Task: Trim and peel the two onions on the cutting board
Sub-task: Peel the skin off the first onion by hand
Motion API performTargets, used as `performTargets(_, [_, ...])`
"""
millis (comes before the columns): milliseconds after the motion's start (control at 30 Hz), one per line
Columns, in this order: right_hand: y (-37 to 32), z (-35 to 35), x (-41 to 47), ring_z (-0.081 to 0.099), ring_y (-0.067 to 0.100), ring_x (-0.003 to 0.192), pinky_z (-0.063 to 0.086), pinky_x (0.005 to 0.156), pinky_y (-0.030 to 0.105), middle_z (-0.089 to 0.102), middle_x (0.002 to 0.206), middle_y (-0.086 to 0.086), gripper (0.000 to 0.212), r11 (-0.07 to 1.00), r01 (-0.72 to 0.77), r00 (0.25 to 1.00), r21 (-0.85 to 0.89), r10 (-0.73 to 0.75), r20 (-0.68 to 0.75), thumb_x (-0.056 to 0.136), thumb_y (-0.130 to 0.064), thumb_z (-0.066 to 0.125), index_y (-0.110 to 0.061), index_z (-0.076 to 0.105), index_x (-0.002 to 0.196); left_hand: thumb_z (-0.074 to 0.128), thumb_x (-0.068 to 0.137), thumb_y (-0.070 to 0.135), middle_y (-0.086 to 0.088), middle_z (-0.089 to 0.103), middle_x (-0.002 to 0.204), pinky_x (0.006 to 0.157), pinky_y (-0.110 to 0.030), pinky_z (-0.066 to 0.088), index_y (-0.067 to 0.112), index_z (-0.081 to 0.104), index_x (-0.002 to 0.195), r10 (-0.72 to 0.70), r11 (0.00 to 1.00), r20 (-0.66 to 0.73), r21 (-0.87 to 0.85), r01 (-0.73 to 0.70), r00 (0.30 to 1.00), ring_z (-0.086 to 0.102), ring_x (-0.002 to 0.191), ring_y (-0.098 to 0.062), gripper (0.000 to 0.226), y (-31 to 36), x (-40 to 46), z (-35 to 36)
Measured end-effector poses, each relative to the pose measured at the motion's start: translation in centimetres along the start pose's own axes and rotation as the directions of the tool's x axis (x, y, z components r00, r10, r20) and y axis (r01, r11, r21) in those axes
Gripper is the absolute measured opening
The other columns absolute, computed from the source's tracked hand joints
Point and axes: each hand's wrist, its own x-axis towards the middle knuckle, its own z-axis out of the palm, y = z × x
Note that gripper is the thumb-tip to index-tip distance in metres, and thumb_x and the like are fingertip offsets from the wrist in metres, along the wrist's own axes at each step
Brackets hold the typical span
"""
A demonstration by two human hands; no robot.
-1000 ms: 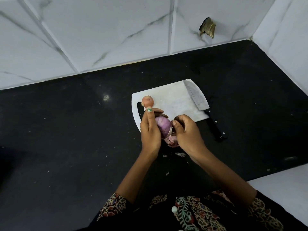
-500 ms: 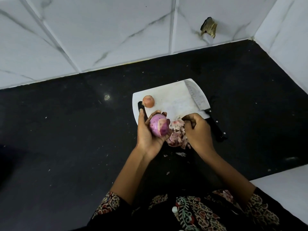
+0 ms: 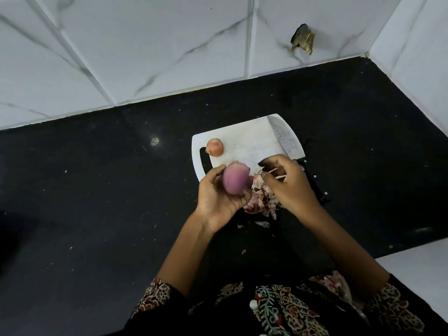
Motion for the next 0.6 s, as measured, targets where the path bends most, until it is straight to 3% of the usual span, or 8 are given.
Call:
performTargets(67, [-0.9, -0.3, 0.0, 0.059, -0.003, 0.082, 0.045, 0.067, 0.009, 0.066, 0.098, -0.005, 0.016, 0.998, 0.039, 0.999, 0.038, -0.04, 0.016, 0.088, -0.007, 0.061, -0.021, 0.066, 0.095, 0.04, 0.097, 0.037, -0.012, 0.068, 0.089, 0.058, -0.023, 0.048, 0.005, 0.056, 0.11, 0.0, 1.0, 0.005, 0.029, 0.0, 1.0, 0.06, 0.072, -0.018, 0.038, 0.0, 0.0, 0.0])
performTargets(200, [-2.0, -0.9, 0.1, 0.061, 0.005, 0.088, 0.051, 0.072, 0.019, 0.066, 0.103, -0.004, 0.016, 0.991, 0.106, 0.991, 0.083, -0.112, 0.073, 0.089, -0.011, 0.062, -0.024, 0.067, 0.096, 0.036, 0.098, 0.05, -0.009, 0.072, 0.083, 0.053, -0.019, 0.05, 0.007, 0.057, 0.114, 0.027, 0.987, -0.047, 0.16, -0.019, 0.999, 0.061, 0.061, -0.013, 0.051, 0.0, 0.2, 0.2])
performTargets(367, [-2.5, -0.7, 0.1, 0.06, 0.004, 0.088, 0.05, 0.073, 0.015, 0.063, 0.103, -0.006, 0.017, 0.988, 0.145, 0.978, 0.061, -0.152, 0.143, 0.091, -0.011, 0.06, -0.022, 0.069, 0.101, 0.033, 0.094, 0.063, -0.003, 0.067, 0.07, 0.045, -0.019, 0.045, 0.011, 0.059, 0.116, 0.069, 0.928, -0.093, 0.371, -0.03, 0.993, 0.055, 0.053, -0.009, 0.063, -0.1, 0.2, 0.4])
performTargets(500, [-2.9, -0.7, 0.0, 0.055, 0.006, 0.068, 0.044, 0.062, 0.018, 0.062, 0.078, -0.001, 0.027, 0.992, 0.079, 0.993, 0.1, -0.087, 0.081, 0.087, 0.002, 0.045, -0.013, 0.064, 0.074, 0.035, 0.092, 0.063, -0.004, 0.062, 0.069, 0.046, -0.019, 0.041, 0.008, 0.061, 0.103, 0.064, 0.898, -0.061, 0.439, -0.031, 0.996, 0.05, 0.051, -0.01, 0.062, 0.2, -0.3, 0.7])
performTargets(600, [-2.8, -1.1, 0.1, 0.047, 0.017, 0.061, 0.038, 0.059, 0.031, 0.054, 0.063, 0.017, 0.03, 0.982, 0.025, 0.998, 0.185, -0.035, 0.051, 0.083, -0.019, 0.044, -0.001, 0.056, 0.062, 0.046, 0.089, 0.054, -0.004, 0.059, 0.067, 0.044, -0.017, 0.042, 0.009, 0.061, 0.095, 0.063, 0.883, -0.032, 0.467, -0.041, 0.998, 0.05, 0.049, -0.01, 0.047, 0.3, -0.5, 0.8])
